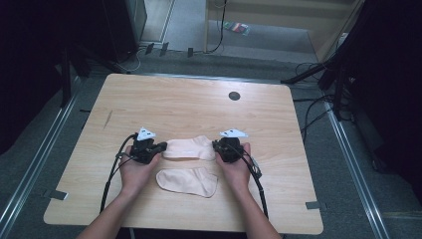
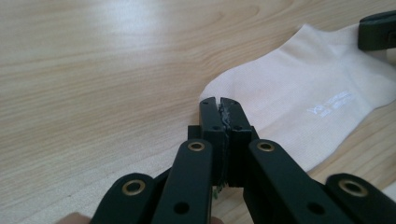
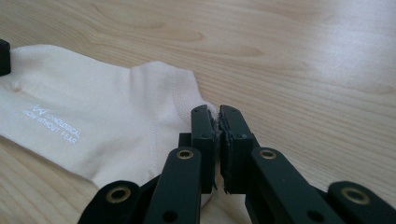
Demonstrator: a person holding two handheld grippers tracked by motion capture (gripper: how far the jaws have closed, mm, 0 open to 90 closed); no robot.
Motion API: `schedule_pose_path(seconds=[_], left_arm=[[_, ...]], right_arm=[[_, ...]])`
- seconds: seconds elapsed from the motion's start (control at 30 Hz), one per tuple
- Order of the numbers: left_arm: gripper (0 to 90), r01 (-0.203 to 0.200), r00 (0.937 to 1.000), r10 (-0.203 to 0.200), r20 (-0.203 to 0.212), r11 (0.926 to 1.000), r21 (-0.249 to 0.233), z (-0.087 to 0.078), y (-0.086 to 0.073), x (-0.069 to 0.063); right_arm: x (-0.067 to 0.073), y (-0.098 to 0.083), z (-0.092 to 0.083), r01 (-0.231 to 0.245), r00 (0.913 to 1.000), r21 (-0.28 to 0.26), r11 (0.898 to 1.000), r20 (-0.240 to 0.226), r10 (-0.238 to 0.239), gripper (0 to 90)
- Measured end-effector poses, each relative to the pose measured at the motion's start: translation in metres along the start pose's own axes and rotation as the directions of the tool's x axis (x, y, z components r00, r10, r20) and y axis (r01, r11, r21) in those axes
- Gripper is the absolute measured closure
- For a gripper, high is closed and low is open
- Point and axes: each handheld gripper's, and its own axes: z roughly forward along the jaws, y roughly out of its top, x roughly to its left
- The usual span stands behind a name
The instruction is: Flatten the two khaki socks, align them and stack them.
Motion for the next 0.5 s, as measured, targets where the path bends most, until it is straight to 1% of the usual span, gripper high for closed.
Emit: schedule_pose_path(seconds=[0.07,0.13,0.2,0.27,0.3,0.4,0.43,0.5], left_arm=[[90.0,-0.005,0.9999,0.005,0.010,0.9998,-0.020,-0.006,0.004,-0.001],[90.0,-0.006,0.9998,0.007,0.016,0.9997,-0.024,-0.008,0.005,-0.001],[90.0,-0.012,0.9997,0.013,0.022,0.9991,-0.042,-0.016,0.008,-0.003],[90.0,-0.014,0.9996,0.015,0.025,0.9987,-0.048,-0.018,0.008,-0.003],[90.0,-0.016,0.9993,0.017,0.033,0.9983,-0.056,-0.023,0.010,-0.004],[90.0,-0.017,0.9989,0.020,0.042,0.9978,-0.065,-0.027,0.010,-0.004],[90.0,-0.018,0.9985,0.021,0.051,0.9975,-0.068,-0.030,0.011,-0.004],[90.0,-0.018,0.9981,0.023,0.057,0.9972,-0.073,-0.034,0.011,-0.005]], right_arm=[[0.003,0.004,-0.008,0.010,0.9999,-0.019,1.000,-0.003,-0.010,86.4],[0.005,0.007,-0.013,0.008,0.9999,-0.031,0.999,-0.007,-0.009,86.3],[0.007,0.009,-0.019,0.004,0.9999,-0.045,0.999,-0.011,-0.005,86.3],[0.008,0.011,-0.024,0.001,0.9999,-0.053,0.999,-0.017,-0.002,86.3],[0.009,0.012,-0.027,-0.006,0.9998,-0.058,0.998,-0.021,0.005,86.3],[0.009,0.014,-0.035,-0.020,0.9992,-0.063,0.998,-0.034,0.018,86.3],[0.010,0.015,-0.038,-0.026,0.9990,-0.066,0.998,-0.037,0.024,86.3],[0.011,0.015,-0.042,-0.026,0.9988,-0.069,0.997,-0.042,0.023,86.3]])
